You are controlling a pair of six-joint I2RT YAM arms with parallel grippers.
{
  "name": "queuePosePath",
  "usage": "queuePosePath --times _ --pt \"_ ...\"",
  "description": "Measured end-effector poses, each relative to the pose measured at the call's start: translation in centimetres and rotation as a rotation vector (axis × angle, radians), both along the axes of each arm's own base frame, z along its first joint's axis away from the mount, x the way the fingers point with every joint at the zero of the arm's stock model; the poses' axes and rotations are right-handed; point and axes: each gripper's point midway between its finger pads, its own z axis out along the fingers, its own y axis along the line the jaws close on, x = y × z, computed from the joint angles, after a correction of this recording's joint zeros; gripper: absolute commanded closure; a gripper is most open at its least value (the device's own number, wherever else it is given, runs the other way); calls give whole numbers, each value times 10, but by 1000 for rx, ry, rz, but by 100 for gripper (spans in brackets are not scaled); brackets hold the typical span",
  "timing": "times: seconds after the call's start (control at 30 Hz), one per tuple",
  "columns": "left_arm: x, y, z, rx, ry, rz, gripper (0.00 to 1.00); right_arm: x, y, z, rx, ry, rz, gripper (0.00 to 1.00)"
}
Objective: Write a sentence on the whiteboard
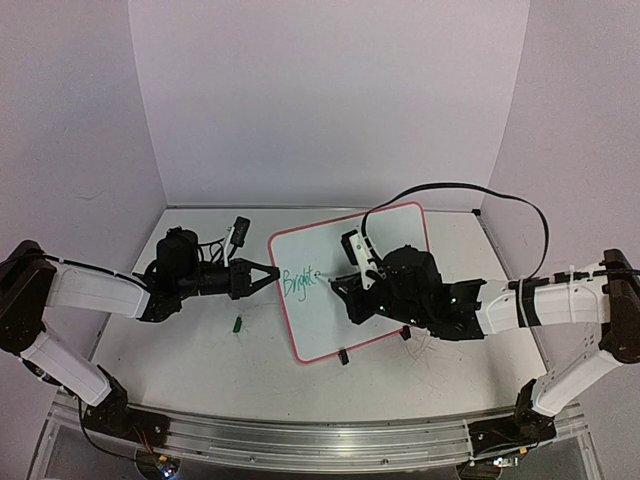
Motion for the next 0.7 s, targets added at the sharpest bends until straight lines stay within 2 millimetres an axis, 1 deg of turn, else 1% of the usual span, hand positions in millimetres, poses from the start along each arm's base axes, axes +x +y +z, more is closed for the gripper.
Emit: queuePosePath --times 0.23,0.47,0.7 --pt "0 0 0 0 0 0 100 -2 0 -3 -3 11 4 100" --pt "0 0 0 0 1 0 100 -6 -5 -11 -13 32 8 100" --pt "0 0 0 0 0 0 100 -7 -8 -12 -19 36 3 100"
